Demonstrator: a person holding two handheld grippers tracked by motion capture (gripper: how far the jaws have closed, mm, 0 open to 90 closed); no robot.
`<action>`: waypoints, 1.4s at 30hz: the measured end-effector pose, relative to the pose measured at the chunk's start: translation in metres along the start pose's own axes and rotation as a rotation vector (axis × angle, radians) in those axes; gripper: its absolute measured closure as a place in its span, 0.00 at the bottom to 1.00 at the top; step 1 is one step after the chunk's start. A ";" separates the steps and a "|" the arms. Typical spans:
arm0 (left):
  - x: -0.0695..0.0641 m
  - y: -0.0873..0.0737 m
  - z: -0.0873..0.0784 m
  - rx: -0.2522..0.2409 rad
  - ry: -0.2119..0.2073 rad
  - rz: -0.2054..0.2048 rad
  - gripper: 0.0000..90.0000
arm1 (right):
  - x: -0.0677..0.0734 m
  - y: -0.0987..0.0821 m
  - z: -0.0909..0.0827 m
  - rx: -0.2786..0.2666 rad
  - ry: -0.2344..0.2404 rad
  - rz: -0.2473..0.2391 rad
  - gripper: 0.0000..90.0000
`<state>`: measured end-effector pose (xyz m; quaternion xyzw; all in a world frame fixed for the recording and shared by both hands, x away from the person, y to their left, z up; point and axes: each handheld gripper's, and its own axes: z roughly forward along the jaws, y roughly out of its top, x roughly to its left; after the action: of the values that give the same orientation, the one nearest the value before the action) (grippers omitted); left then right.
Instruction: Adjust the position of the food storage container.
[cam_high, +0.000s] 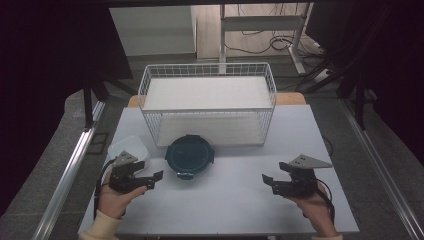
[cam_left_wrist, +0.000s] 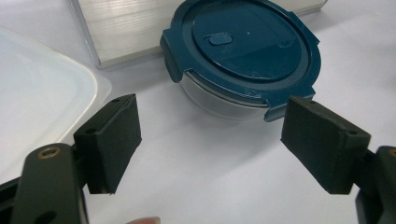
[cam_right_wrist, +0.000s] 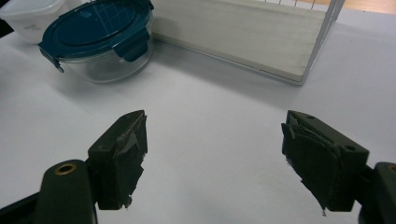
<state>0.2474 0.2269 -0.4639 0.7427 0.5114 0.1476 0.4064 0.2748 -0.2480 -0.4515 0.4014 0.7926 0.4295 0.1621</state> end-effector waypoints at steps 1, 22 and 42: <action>0.001 0.000 0.000 0.000 0.002 0.000 0.22 | 0.000 0.000 0.001 0.003 -0.003 0.000 0.25; -0.007 0.005 -0.002 0.001 0.004 0.003 0.29 | 0.000 0.001 -0.002 0.009 -0.025 0.013 0.27; -0.012 0.064 0.007 0.012 -0.045 0.018 0.41 | 0.000 0.003 0.003 0.033 -0.030 0.002 0.26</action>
<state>0.2874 0.2044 -0.4176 0.7528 0.4961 0.1313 0.4122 0.2781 -0.2451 -0.4512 0.4113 0.7965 0.4105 0.1669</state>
